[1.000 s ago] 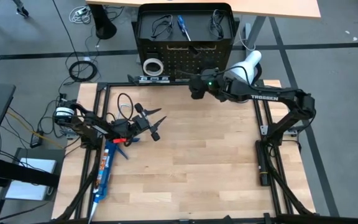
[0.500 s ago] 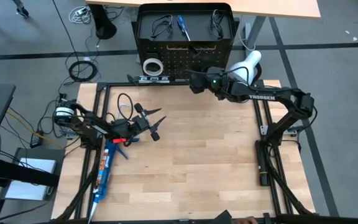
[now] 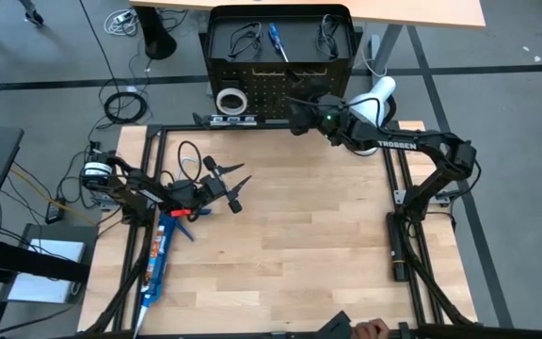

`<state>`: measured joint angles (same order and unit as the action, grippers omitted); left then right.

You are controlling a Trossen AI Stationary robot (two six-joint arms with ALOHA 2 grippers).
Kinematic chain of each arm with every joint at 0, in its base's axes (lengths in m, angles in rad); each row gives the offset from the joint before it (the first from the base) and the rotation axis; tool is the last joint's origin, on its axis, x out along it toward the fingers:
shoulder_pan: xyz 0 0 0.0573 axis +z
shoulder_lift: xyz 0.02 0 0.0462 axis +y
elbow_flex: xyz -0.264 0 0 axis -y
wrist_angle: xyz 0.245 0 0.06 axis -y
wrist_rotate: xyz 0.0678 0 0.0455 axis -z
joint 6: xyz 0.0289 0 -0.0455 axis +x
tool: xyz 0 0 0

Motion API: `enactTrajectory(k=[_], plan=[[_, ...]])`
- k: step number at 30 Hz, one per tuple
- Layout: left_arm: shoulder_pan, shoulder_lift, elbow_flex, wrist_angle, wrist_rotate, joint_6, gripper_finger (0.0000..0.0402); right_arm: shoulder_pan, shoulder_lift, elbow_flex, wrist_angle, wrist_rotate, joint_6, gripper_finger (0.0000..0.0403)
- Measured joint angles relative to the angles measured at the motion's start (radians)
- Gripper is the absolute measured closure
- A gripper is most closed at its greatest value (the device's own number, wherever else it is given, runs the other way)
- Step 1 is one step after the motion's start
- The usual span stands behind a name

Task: Hang tools onto peg board
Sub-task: Hang the rectangular tool on the pegboard

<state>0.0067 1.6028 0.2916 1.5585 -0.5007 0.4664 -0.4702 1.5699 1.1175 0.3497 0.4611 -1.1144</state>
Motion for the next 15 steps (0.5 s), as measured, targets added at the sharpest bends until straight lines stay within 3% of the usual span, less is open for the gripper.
enactTrajectory(k=[6, 15], plan=[[0.0, 0.0, 0.0, 0.0, 0.0, 0.0, 0.0204, -0.01, 0.039, 0.004, 0.033, -0.015, -0.02, 0.0397], [0.0, 0.0, 0.0, -0.006, -0.006, 0.01, 0.0204, -0.002, 0.098, 0.003, 0.154, 0.066, -0.142, 0.0397]])
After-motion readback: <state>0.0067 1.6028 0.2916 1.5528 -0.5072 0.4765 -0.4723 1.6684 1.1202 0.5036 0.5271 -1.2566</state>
